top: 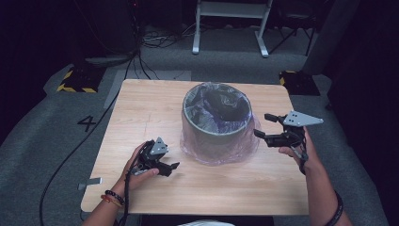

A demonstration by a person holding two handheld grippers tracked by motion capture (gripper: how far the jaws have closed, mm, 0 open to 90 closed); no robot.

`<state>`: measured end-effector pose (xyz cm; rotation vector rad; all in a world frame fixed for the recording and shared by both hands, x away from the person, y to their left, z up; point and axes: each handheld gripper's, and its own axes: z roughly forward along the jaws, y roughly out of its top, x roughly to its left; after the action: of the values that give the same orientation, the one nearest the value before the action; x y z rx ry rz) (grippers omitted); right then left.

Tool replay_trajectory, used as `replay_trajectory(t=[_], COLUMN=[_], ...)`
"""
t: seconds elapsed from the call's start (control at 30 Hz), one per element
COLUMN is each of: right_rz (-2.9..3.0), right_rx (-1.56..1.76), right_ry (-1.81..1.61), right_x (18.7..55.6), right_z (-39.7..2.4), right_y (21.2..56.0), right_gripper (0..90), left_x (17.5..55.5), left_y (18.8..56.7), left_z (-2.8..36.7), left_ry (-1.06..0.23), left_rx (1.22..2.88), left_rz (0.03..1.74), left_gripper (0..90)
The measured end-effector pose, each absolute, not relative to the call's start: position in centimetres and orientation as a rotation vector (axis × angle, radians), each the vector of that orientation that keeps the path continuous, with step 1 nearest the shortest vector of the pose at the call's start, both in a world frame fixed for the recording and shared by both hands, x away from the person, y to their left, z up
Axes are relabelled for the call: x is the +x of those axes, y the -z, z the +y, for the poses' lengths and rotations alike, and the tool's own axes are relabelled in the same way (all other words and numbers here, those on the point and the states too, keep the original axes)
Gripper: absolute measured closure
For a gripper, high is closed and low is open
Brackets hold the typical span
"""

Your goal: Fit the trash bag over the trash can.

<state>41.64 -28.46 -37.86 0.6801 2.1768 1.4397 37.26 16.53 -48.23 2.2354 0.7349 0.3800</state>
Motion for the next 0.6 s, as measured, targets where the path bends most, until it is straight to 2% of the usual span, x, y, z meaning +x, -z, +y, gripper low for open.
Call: replay_trajectory(t=[0.47,0.6], right_rz=[2.137,2.138], right_rx=[0.643,0.643], right_ry=[-1.480,-1.501], right_x=[41.6,41.9], right_z=[-28.2,-28.1], right_y=[34.8,34.4], right_gripper=[23.3,28.6], left_x=[36.6,36.5], left_y=[49.9,50.2], left_z=[16.7,16.9], left_ry=[-0.343,-0.324], left_rx=[2.260,2.247], left_rz=[0.781,0.797], left_gripper=[15.7,15.6])
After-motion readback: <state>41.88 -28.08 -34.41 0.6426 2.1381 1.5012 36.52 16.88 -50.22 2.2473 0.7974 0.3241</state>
